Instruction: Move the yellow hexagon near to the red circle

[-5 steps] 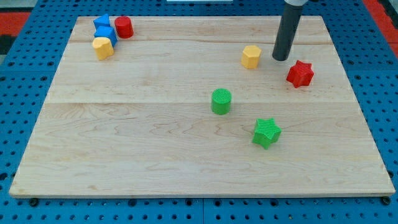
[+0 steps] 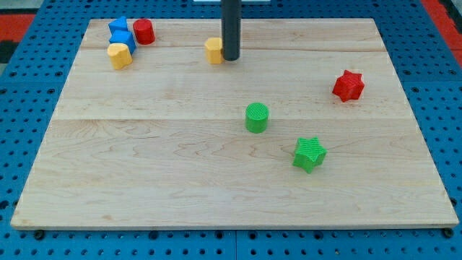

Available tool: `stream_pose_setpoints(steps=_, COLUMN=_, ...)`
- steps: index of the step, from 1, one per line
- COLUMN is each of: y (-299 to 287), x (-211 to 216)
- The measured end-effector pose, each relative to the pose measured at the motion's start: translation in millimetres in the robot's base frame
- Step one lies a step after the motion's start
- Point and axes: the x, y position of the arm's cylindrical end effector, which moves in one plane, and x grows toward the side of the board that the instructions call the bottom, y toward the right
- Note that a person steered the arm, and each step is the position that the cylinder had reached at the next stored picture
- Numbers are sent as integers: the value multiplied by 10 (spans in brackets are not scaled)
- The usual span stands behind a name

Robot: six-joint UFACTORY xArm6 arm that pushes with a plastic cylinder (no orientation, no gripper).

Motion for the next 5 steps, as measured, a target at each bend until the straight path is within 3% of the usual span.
stream_pose_setpoints(steps=3, y=-766, x=-256)
stream_pose_setpoints(steps=5, y=-932, x=-261)
